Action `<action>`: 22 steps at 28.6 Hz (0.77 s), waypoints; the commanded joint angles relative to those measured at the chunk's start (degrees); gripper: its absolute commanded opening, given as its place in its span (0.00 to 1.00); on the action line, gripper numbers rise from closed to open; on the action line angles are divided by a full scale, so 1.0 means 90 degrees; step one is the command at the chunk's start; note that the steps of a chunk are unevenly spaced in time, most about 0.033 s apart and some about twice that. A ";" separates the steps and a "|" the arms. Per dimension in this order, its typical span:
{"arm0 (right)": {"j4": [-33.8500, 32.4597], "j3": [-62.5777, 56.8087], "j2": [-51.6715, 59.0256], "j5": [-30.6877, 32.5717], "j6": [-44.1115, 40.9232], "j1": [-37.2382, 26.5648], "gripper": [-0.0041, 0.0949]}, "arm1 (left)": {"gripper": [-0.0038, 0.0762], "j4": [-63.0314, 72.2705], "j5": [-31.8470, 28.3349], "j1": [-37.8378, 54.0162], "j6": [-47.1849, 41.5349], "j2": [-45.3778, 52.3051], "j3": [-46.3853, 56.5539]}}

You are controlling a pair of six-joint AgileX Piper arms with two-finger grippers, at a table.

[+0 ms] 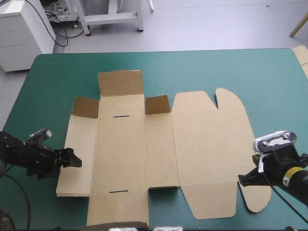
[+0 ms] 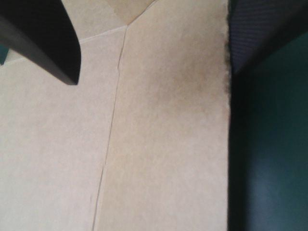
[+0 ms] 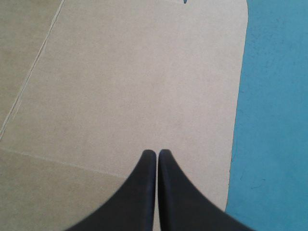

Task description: Fold the box

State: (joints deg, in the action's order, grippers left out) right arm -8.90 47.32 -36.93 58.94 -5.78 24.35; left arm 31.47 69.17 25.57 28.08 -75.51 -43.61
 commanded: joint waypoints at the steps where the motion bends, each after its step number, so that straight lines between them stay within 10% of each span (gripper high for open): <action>1: -0.0095 0.0140 0.0000 -0.0343 0.0036 -0.0027 0.04 | 0.77 0.0273 0.0364 -0.0222 0.0000 0.0137 0.0061; 22: -0.0095 0.0140 0.0000 -0.0352 0.0036 -0.0027 0.04 | 0.61 0.0744 0.0147 -0.1042 0.0030 -0.0111 0.0190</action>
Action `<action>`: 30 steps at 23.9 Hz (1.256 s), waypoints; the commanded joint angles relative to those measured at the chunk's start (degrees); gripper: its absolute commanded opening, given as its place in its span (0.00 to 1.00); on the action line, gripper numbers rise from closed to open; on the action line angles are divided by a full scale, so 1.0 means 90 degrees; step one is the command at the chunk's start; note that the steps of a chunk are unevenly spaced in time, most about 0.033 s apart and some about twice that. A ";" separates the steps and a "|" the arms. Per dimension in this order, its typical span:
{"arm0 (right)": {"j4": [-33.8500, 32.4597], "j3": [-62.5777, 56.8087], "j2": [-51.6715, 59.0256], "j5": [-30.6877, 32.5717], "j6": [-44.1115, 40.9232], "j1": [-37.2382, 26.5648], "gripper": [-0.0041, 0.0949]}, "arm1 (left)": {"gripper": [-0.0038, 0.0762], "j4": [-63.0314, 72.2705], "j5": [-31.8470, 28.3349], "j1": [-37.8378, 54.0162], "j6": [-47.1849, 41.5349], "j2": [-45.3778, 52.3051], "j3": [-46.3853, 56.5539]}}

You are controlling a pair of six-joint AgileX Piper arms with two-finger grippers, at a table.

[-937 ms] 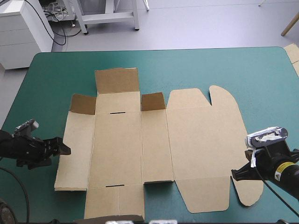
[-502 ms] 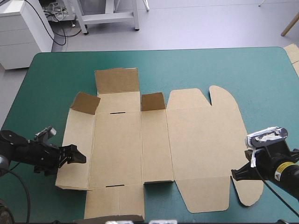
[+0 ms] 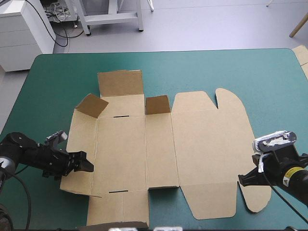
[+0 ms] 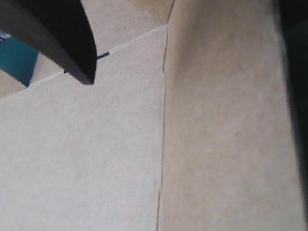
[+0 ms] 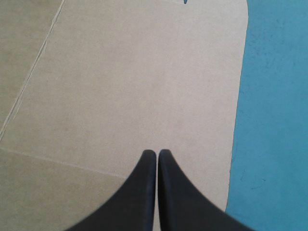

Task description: Fold the box

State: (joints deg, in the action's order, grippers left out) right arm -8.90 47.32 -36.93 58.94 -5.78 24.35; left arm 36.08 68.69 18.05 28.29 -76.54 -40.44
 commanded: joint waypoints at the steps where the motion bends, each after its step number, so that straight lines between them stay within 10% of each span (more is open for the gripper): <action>1: -0.0095 0.0140 0.0000 -0.0352 0.0036 -0.0027 0.04 | 0.61 0.0288 0.0193 -0.0207 0.0007 -0.0027 -0.0215; 10: -0.0071 0.0140 0.0000 -0.0323 0.0036 -0.0027 0.04 | 0.04 0.0298 0.0473 -0.0207 -0.0045 -0.0590 -0.0646; 21: -0.0071 0.0140 0.0000 -0.0241 0.0036 -0.0027 0.04 | 0.04 -0.0234 0.0518 -0.0410 -0.0327 -0.0619 -0.1437; 30: -0.0071 0.0140 0.0000 -0.0255 0.0036 -0.0027 0.04 | 0.04 -0.2848 0.0479 -0.2645 -0.0376 -0.1049 -0.4066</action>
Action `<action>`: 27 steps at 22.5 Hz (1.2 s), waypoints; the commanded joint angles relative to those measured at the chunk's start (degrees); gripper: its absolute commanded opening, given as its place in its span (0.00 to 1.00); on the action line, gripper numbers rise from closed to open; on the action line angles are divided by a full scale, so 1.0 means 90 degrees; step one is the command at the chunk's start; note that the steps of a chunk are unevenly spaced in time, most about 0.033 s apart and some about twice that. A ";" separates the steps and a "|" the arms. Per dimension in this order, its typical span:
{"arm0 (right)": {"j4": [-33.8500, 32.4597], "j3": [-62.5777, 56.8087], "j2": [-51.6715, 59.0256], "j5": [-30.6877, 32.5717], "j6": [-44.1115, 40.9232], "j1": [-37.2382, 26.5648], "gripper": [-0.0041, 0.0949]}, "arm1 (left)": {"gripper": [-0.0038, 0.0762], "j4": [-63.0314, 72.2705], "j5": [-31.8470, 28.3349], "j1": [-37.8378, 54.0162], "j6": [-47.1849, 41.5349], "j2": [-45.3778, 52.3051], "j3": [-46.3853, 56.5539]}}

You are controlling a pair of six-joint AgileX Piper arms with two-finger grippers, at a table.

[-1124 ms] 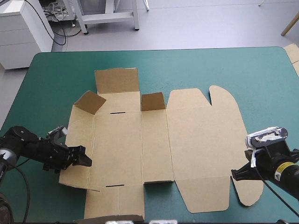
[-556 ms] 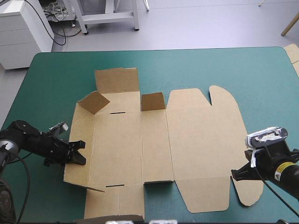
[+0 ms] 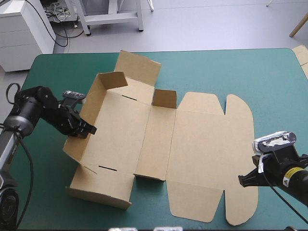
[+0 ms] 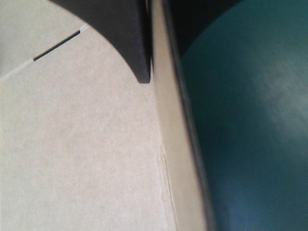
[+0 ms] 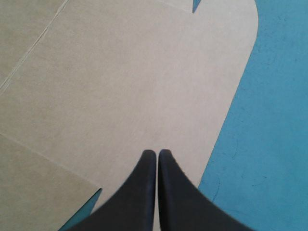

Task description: Fold the box

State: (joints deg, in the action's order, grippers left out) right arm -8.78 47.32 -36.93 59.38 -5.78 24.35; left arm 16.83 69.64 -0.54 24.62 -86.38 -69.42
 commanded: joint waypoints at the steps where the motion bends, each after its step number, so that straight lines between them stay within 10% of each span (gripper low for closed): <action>1: -0.0073 0.0140 0.0000 -0.0304 0.0036 -0.0027 0.04 | 0.04 -0.1028 0.0359 -0.0810 0.0032 -0.0048 -0.1130; 8: 0.0178 0.0140 0.0000 -0.0304 0.0036 -0.0027 0.04 | 0.04 -0.2477 0.0065 -0.1986 0.1255 -0.0664 -0.2579; 15: 0.0261 0.0140 0.0000 -0.0304 0.0036 -0.0027 0.04 | 0.04 -0.2934 -0.1589 -0.2654 0.3195 -0.1106 -0.2816; 27: 0.0496 0.0140 0.0000 -0.0452 0.0036 -0.0027 0.04 | 0.04 -0.5153 -0.2362 -0.4340 0.2889 -0.1297 -0.2778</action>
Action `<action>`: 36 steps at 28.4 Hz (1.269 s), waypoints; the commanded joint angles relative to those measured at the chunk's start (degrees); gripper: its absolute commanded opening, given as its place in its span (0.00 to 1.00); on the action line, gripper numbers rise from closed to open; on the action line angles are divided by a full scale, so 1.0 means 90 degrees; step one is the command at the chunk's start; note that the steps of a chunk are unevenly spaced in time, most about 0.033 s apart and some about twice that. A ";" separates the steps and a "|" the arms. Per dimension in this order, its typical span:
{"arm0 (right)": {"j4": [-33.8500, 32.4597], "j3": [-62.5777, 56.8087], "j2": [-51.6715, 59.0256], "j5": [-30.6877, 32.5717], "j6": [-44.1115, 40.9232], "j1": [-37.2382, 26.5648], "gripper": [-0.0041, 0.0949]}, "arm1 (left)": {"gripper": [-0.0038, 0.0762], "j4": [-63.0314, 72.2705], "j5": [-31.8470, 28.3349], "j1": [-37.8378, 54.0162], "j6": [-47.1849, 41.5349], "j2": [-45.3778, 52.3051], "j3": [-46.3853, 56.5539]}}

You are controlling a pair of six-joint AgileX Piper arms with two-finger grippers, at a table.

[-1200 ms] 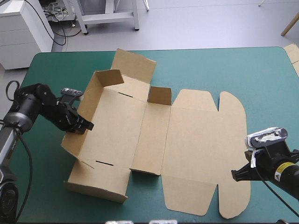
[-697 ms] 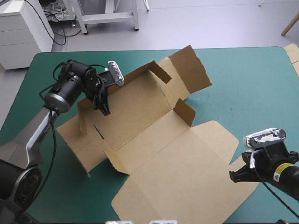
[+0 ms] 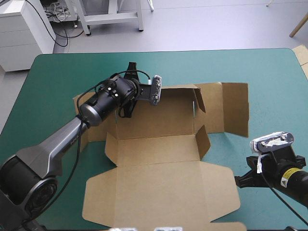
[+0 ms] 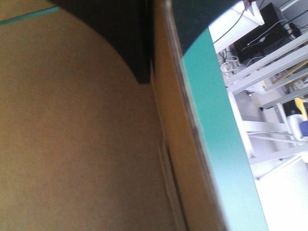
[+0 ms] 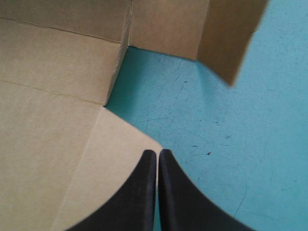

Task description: Fold the box

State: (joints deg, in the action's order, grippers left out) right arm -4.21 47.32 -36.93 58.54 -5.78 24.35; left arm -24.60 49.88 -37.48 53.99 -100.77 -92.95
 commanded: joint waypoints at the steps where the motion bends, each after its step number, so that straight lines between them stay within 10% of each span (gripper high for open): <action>1: -0.0009 0.0140 0.0000 -0.0358 0.0036 -0.0027 0.04 | 0.04 -0.0567 -0.0018 -0.0331 -0.0465 0.0301 -0.0134; 16: 0.0005 0.0140 0.0000 -0.0313 0.0036 -0.0027 0.04 | 0.04 -0.3639 -0.0739 -0.1747 -0.4359 0.1758 0.2335; 29: -0.0046 0.0140 0.0000 -0.0313 -0.0008 -0.0027 0.06 | 0.04 -0.6408 0.0715 -0.3437 -0.7404 0.2192 0.3757; 36: 0.0021 0.0140 0.0000 -0.0026 0.0058 -0.0027 0.43 | 0.04 -0.6365 0.1016 -0.3612 -0.7799 0.2192 0.3757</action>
State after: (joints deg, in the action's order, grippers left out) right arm -3.89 47.32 -36.93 60.00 -5.59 24.35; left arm -78.08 56.98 -69.49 -14.63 -83.29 -57.81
